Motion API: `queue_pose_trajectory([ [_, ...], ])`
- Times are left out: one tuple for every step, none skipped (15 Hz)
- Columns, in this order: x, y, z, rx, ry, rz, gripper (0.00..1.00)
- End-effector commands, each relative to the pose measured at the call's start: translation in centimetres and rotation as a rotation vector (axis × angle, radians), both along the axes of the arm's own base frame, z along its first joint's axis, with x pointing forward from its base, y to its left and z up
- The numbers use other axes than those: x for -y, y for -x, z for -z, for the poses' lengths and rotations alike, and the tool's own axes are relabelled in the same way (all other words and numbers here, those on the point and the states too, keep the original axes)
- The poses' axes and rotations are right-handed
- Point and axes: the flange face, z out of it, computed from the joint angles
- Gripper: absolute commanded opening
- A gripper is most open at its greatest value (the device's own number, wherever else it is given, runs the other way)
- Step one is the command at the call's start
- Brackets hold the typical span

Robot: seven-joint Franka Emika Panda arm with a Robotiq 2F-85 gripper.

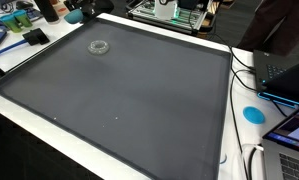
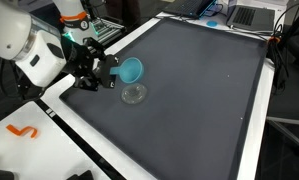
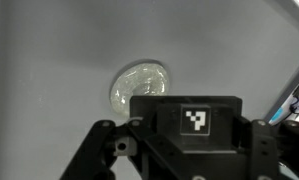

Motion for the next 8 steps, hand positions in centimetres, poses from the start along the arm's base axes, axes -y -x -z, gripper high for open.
queue_pose_trajectory([
  [-1.7,1.1,-0.6,0.036,0.021,0.002,0.28],
  [-2.1,1.1,-0.7,0.038,0.027,-0.002,0.28],
  [-2.4,1.2,-0.7,0.04,0.035,-0.003,0.28],
  [-2.7,1.3,-0.8,0.041,0.042,-0.006,0.28],
  [-3.1,1.3,-0.8,0.041,0.048,-0.008,0.28],
  [-3.4,1.4,-0.9,0.043,0.055,-0.012,0.28],
  [-3.7,1.5,-1.0,0.047,0.063,-0.013,0.28],
  [-4.0,1.5,-1.2,0.051,0.072,-0.016,0.28],
])
